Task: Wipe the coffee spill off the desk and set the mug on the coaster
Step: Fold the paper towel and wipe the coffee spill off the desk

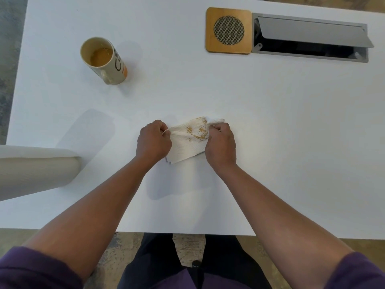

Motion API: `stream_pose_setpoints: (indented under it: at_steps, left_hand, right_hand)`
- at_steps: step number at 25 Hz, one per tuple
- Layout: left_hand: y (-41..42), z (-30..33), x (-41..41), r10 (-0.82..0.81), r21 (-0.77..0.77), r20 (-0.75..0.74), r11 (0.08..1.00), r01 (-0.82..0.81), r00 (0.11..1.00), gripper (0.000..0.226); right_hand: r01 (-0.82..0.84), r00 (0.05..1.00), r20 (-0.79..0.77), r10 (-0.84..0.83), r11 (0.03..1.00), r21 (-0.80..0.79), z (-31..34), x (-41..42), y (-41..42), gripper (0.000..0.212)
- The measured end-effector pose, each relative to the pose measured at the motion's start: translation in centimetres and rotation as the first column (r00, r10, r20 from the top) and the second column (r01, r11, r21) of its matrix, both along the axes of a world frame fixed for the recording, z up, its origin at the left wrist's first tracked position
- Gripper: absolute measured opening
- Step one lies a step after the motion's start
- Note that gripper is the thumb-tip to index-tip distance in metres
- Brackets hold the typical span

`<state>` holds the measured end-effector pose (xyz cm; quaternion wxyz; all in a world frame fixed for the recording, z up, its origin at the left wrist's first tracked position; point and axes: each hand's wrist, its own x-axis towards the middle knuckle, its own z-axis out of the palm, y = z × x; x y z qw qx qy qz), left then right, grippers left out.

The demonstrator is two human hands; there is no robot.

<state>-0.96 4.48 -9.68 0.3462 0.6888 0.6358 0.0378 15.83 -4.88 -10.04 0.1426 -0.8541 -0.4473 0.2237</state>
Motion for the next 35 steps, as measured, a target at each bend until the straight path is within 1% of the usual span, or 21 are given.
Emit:
stream_pose_setpoints:
  at_steps: [2, 4, 8, 13, 18, 21, 24, 27, 30, 32, 34, 35]
  left_hand:
    - [-0.1, -0.1, -0.2, 0.014, 0.005, 0.028, 1.000, -0.014, 1.000, 0.006]
    - [-0.1, -0.1, -0.4, 0.030, 0.008, 0.050, 0.999, -0.031, 0.998, 0.006]
    - [0.2, -0.1, -0.7, 0.022, 0.013, 0.051, 1.000, -0.022, 0.998, 0.007]
    - [0.9, -0.1, -1.0, 0.036, 0.010, 0.057, 0.999, -0.037, 0.998, 0.006]
    - [0.5, -0.3, -2.3, 0.093, 0.006, 0.066, 0.996, -0.093, 0.993, 0.004]
    - [0.1, -0.4, -3.1, 0.126, 0.006, 0.071, 0.992, -0.126, 0.990, 0.005]
    - [-0.3, -0.3, -3.8, 0.142, 0.008, 0.055, 0.990, -0.143, 0.988, 0.007]
    - [-0.9, -0.3, -4.2, 0.133, 0.011, 0.042, 0.991, -0.133, 0.990, 0.008]
    - [-1.9, -0.6, -4.1, 0.091, 0.003, 0.042, 0.996, -0.091, 0.995, 0.007]
    - [-2.6, -0.7, -3.8, 0.081, -0.004, 0.057, 0.997, -0.081, 0.995, 0.008]
    - [-3.1, -0.6, -3.2, 0.096, -0.006, 0.098, 0.995, -0.096, 0.991, 0.012]
    - [-3.2, -0.6, -2.8, 0.101, -0.002, 0.123, 0.995, -0.102, 0.987, 0.013]
  right_hand:
    - [-0.018, 1.000, -0.006, 0.018, 0.999, 0.027, 0.0, 0.2, 0.4, 0.032]
    - [-0.047, 0.999, -0.008, 0.048, 0.998, 0.036, 0.0, 0.5, 0.8, 0.037]
    - [-0.083, 0.997, 0.002, 0.083, 0.995, 0.051, 0.2, 1.0, 2.4, 0.043]
    - [-0.207, 0.978, 0.003, 0.207, 0.977, 0.042, 0.3, 1.7, 4.4, 0.048]
    - [-0.385, 0.922, -0.029, 0.385, 0.923, 0.007, 0.4, 1.9, 5.9, 0.042]
    - [-0.493, 0.870, -0.022, 0.492, 0.870, -0.030, 0.5, 1.2, 5.5, 0.039]
    - [-0.552, 0.833, -0.057, 0.550, 0.833, -0.034, 0.6, 0.1, 4.3, 0.036]
    - [-0.617, 0.787, -0.035, 0.616, 0.786, -0.022, 0.5, -0.4, 2.3, 0.039]
    - [-0.631, 0.776, -0.008, 0.631, 0.776, -0.002, 0.1, -0.6, -0.2, 0.039]
    - [-0.605, 0.796, 0.038, 0.604, 0.796, 0.026, -0.1, -0.7, -1.9, 0.037]
    - [-0.510, 0.860, 0.078, 0.505, 0.855, 0.092, -0.3, -0.6, -3.3, 0.035]
    - [-0.423, 0.906, 0.061, 0.418, 0.899, 0.116, -0.3, -0.6, -3.6, 0.036]
